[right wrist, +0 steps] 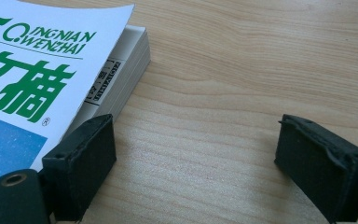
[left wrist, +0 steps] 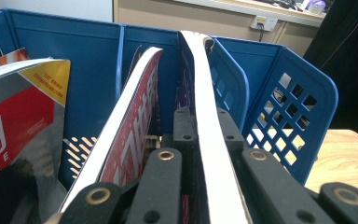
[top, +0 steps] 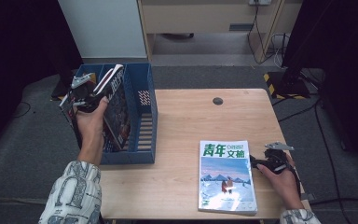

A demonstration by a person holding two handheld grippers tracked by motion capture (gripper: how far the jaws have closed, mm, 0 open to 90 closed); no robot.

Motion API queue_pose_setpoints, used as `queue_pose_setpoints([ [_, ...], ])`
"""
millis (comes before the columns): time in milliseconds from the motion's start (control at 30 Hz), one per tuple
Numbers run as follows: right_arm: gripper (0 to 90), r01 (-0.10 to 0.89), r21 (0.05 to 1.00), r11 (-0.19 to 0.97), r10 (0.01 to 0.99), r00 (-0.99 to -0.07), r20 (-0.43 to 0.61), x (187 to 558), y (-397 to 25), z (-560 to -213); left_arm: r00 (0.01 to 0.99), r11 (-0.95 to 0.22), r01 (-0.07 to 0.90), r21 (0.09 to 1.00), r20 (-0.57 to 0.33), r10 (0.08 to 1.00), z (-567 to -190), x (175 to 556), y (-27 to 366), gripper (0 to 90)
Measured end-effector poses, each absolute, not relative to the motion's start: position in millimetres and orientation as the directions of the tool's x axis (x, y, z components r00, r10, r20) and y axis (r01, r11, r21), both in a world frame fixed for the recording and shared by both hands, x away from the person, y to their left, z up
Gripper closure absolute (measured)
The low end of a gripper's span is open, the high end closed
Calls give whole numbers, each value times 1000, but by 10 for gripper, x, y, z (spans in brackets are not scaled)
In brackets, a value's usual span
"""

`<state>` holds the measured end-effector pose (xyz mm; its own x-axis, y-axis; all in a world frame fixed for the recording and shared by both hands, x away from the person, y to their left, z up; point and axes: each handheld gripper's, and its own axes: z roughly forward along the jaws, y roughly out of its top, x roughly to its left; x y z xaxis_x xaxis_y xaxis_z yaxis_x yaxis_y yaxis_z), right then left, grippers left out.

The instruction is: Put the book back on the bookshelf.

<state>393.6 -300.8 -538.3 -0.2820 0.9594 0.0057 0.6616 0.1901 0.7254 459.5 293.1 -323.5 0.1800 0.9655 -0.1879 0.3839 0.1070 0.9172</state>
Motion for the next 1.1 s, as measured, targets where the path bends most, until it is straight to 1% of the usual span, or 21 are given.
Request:
queue_pose_setpoints([
  [167,121,661,725,190,959,-282,6,3936,-3008,-5383,186,104,382,918,-186,965,-3254,4597,2942,821],
  [333,121,661,725,191,959,-282,5,3936,-3008,-5383,181,89,403,911,-174,968,-3313,4598,2958,819],
  [400,121,661,725,190,959,-282,6,3936,-3008,-5383,185,57,411,910,-144,972,-3332,4599,2960,817],
  [733,122,662,725,189,960,-281,6,3935,-3007,-5383,186,67,412,909,-156,970,-3336,4587,2979,810],
  [933,122,662,725,190,960,-281,6,3934,-3007,-5383,180,81,405,911,-166,970,-3332,4579,2978,775],
  [1100,122,660,727,189,960,-281,5,3934,-3006,-5385,181,81,403,911,-166,969,-3329,4572,2986,779],
])
